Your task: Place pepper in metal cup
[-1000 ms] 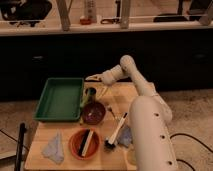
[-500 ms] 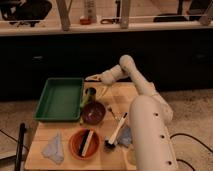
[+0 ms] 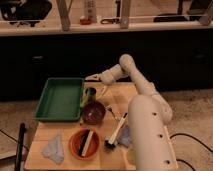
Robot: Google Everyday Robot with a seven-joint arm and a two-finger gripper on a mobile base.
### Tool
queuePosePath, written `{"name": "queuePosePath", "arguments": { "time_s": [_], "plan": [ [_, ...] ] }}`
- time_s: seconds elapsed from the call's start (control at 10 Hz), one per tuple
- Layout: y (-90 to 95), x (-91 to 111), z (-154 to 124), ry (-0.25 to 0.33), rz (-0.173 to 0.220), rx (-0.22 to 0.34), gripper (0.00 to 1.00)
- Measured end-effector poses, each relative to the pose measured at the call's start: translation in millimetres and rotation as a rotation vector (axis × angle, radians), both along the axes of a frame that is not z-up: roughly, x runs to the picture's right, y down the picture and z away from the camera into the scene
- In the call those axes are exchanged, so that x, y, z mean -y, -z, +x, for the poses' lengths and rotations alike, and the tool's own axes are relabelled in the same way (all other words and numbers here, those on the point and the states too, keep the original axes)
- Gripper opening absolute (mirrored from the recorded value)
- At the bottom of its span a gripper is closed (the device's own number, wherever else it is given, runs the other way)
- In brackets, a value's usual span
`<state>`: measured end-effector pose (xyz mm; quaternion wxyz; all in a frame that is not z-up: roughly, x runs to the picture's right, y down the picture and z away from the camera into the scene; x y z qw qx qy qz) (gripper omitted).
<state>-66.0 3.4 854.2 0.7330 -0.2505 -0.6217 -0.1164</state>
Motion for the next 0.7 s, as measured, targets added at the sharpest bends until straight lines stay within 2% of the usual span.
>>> {"name": "queuePosePath", "arguments": {
  "time_s": [0.7],
  "plan": [
    [-0.2, 0.4, -0.9, 0.007, 0.004, 0.006, 0.8]
  ]
}}
